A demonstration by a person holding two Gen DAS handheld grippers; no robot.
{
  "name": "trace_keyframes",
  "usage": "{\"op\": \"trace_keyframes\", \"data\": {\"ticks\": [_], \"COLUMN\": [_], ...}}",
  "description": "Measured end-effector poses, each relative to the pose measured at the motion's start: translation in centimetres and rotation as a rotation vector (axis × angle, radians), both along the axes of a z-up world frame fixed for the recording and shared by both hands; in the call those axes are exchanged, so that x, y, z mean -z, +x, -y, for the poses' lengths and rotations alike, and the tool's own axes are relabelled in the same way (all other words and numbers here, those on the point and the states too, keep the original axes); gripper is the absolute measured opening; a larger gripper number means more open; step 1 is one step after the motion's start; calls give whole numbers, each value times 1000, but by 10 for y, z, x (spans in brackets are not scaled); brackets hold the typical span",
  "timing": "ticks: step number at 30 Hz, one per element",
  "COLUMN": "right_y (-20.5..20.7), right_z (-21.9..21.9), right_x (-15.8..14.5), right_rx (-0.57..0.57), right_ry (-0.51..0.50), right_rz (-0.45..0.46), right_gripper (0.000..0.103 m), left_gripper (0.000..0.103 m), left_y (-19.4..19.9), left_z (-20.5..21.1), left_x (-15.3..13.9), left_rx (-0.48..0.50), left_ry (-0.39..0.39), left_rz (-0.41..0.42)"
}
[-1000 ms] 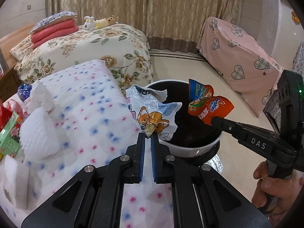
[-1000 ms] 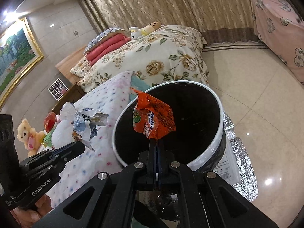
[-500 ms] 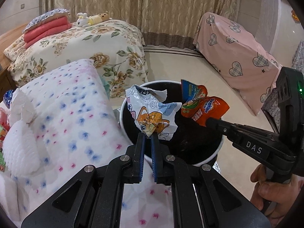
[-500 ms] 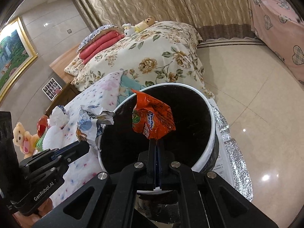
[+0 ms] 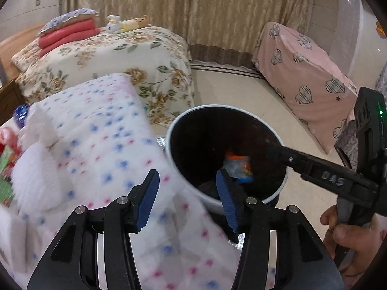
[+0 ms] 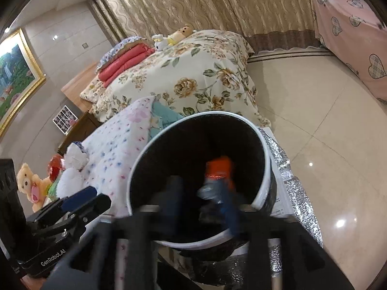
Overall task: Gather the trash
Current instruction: 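Open both tools to drop the wrapper and bag into the bin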
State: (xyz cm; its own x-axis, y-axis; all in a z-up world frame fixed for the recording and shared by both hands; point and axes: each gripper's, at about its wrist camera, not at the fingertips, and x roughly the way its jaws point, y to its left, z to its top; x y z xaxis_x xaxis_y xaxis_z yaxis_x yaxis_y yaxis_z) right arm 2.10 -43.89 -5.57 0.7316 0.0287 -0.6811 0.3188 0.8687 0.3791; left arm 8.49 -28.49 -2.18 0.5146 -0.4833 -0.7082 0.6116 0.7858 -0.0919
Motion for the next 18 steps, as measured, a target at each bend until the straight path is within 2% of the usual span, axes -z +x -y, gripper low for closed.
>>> {"op": "trace_keyframes", "data": {"ticks": [1, 11, 18], "right_y": [-1, 7, 14], "right_z": [-2, -50, -95], "right_x": [-1, -15, -12], "right_rx": [2, -91, -181], "right_ry": [0, 15, 23], "right_rz": [7, 55, 53], "right_gripper": [66, 71, 75], "left_gripper": [51, 57, 59], "left_y": [-2, -20, -24], "left_z": [-7, -83, -138], "left_x": [-1, -8, -5], "left_rx": [-13, -167, -292], "left_ry": [-5, -29, -34], "left_rz": [1, 42, 42]}}
